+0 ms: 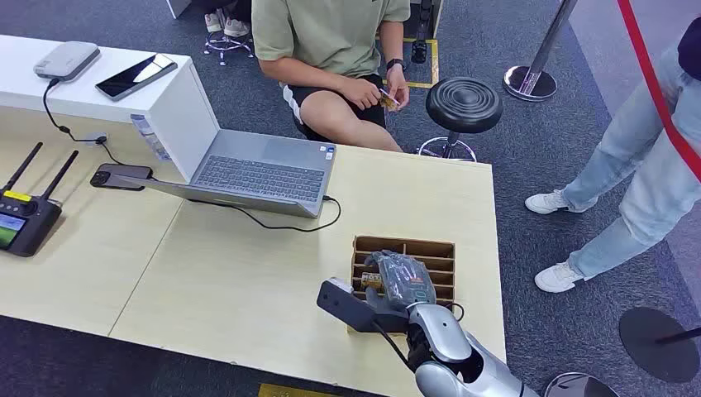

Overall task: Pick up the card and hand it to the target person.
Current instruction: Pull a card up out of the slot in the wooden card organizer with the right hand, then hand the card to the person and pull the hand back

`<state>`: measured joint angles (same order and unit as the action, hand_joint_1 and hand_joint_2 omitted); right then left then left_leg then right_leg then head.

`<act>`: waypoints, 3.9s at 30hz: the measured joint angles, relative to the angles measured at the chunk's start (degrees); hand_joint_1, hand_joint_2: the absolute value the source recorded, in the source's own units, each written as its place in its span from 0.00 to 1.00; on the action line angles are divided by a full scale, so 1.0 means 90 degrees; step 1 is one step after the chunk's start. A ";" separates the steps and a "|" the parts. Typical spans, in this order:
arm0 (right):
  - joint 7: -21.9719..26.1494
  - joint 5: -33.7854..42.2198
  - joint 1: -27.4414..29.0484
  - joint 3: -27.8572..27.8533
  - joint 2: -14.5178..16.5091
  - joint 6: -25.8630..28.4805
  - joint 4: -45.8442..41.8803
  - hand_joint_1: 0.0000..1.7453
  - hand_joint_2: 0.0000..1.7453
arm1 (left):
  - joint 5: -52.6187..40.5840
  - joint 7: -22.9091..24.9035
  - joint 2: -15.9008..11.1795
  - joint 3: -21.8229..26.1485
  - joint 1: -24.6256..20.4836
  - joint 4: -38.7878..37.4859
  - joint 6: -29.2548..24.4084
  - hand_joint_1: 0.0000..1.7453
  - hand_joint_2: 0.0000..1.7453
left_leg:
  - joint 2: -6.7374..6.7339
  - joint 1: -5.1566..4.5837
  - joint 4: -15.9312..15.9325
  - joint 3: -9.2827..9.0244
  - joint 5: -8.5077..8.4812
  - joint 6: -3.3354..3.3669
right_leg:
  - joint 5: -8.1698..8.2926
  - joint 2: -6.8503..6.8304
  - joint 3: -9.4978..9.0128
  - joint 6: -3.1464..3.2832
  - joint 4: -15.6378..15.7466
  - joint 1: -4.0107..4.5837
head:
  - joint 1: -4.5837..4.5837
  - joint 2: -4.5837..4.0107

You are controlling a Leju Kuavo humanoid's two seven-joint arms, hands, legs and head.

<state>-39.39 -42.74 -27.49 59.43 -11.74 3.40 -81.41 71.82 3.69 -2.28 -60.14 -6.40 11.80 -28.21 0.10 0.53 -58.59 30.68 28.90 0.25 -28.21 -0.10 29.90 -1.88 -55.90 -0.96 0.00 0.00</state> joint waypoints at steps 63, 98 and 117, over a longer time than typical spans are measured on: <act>0.0050 0.0240 -0.0129 0.0284 -0.0043 -0.0321 -0.0326 1.00 1.00 | 0.0231 -0.0176 -0.0015 0.0254 0.0013 -0.0001 -0.0077 0.00 0.75 | 0.0000 -0.0001 -0.0003 0.0004 0.0001 -0.0001 | -0.0002 0.0000 0.0004 0.0000 -0.0004 -0.0001 | 0.0000 0.0000; 0.0938 0.1759 -0.0857 -0.0438 -0.0436 0.1431 -0.2038 1.00 1.00 | 0.0253 -0.0196 -0.0030 0.0288 0.0019 -0.0002 -0.0036 0.00 1.00 | 0.0004 -0.0008 -0.0023 0.0015 0.0010 0.0002 | -0.0014 -0.0001 0.0018 -0.0009 -0.0029 -0.0009 | 0.0000 0.0000; 0.1904 -0.0510 -0.1729 -0.0662 0.0239 0.2688 0.1091 1.00 1.00 | -0.0364 -0.0177 -0.0031 -0.0397 -0.0032 0.0003 0.0173 0.00 1.00 | -0.0007 -0.0007 -0.0004 -0.0010 0.0007 0.0000 | -0.0007 0.0008 -0.0007 -0.0010 -0.0011 -0.0008 | 0.0000 0.0000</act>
<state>-22.26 -47.33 -43.05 53.47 -9.59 27.59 -71.59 68.54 2.10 -2.55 -63.72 -6.69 11.83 -26.65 0.04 0.47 -58.63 30.59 28.96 0.25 -28.27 -0.02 29.84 -1.97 -56.00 -1.03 0.00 0.00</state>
